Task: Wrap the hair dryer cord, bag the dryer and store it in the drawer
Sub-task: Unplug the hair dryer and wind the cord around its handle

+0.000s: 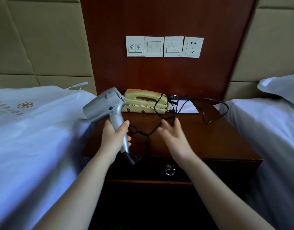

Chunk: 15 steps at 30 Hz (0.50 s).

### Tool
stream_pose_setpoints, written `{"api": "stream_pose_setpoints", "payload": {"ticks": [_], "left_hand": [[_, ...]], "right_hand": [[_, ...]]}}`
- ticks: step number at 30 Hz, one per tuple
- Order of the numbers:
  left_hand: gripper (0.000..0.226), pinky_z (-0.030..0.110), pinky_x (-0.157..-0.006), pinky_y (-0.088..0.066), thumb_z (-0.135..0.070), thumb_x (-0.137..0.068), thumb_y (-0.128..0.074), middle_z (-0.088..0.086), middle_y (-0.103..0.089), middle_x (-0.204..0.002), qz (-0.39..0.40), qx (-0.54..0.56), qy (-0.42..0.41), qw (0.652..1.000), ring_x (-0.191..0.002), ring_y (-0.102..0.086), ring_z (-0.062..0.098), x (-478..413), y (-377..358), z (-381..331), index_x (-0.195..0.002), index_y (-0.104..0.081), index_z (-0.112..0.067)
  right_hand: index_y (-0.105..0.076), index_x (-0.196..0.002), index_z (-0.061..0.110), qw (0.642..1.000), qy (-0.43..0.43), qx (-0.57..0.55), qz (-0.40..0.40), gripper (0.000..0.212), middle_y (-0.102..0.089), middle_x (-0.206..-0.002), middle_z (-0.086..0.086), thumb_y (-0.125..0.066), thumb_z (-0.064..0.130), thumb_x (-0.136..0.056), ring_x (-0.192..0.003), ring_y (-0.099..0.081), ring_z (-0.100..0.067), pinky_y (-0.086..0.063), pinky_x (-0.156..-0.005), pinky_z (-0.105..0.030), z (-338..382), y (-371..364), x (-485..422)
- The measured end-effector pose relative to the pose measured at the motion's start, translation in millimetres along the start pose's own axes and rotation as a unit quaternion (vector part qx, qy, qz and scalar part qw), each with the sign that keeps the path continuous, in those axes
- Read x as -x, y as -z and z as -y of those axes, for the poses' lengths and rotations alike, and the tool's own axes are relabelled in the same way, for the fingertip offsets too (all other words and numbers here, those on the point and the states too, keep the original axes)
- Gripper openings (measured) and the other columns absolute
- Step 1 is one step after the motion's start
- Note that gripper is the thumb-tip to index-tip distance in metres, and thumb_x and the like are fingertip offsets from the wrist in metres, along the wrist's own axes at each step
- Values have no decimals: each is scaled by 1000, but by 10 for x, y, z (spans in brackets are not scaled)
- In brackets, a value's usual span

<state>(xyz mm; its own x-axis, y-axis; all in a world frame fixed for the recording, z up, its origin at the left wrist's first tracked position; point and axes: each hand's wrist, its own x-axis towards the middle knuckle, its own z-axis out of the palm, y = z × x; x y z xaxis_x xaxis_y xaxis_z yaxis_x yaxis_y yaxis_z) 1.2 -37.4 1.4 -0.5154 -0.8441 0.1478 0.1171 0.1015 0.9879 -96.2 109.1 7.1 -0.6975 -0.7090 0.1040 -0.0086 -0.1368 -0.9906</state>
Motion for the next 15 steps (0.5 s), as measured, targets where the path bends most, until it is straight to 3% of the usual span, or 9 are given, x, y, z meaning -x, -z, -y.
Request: {"api": "stream_pose_setpoints", "payload": {"ticks": [3,7,9,12,13,15], "left_hand": [[27,23,-39,-48,-19,-91,-59,5,-54,-73,-18,32,10,999,-38,-55,5,8,-125,-33,-109,-45,-7],[27,23,-39,-48,-21,-90,-60,4,-55,-71,-48,57,28,997,-37,-55,5,-18,-162,-51,-109,-47,-5],[24,22,-38,-46,-21,-91,-59,4,-53,-71,-52,79,38,995,-35,-54,5,-19,-165,-57,-106,-48,-5],[21,21,-37,-45,-20,-91,-59,4,-51,-70,-51,105,57,991,-38,-52,9,-13,-163,-66,-102,-49,-5],[21,21,-38,-45,-21,-91,-59,4,-51,-70,-50,108,62,991,-41,-52,11,-12,-156,-66,-101,-49,-5],[19,21,-39,-44,-21,-91,-59,4,-51,-70,-49,111,65,990,-44,-51,13,-13,-142,-65,-98,-50,-6]], "right_hand": [[25,-144,25,970,74,219,71,91,-15,-156,8,-51,17,-94,-139,-31,-15,-29,-112,-32,-161,-151,33],[16,-147,17,916,115,375,84,82,-31,-152,6,-48,19,-95,-136,-36,-19,-33,-103,-25,-198,-227,36],[-4,-149,10,911,145,383,49,68,-50,-140,1,-46,11,-95,-118,-54,-21,-40,-87,-16,-179,-221,-9],[-46,-133,9,925,157,343,-42,41,-72,-97,0,-49,5,-92,-80,-64,-8,-40,-64,-5,-143,-180,-90],[-53,-121,9,936,139,318,-62,30,-71,-82,2,-52,6,-91,-69,-63,-3,-41,-58,-5,-126,-166,-107],[-52,-98,9,965,89,238,-65,11,-67,-70,0,-58,10,-89,-57,-63,-2,-47,-53,-9,-91,-148,-99]]}}
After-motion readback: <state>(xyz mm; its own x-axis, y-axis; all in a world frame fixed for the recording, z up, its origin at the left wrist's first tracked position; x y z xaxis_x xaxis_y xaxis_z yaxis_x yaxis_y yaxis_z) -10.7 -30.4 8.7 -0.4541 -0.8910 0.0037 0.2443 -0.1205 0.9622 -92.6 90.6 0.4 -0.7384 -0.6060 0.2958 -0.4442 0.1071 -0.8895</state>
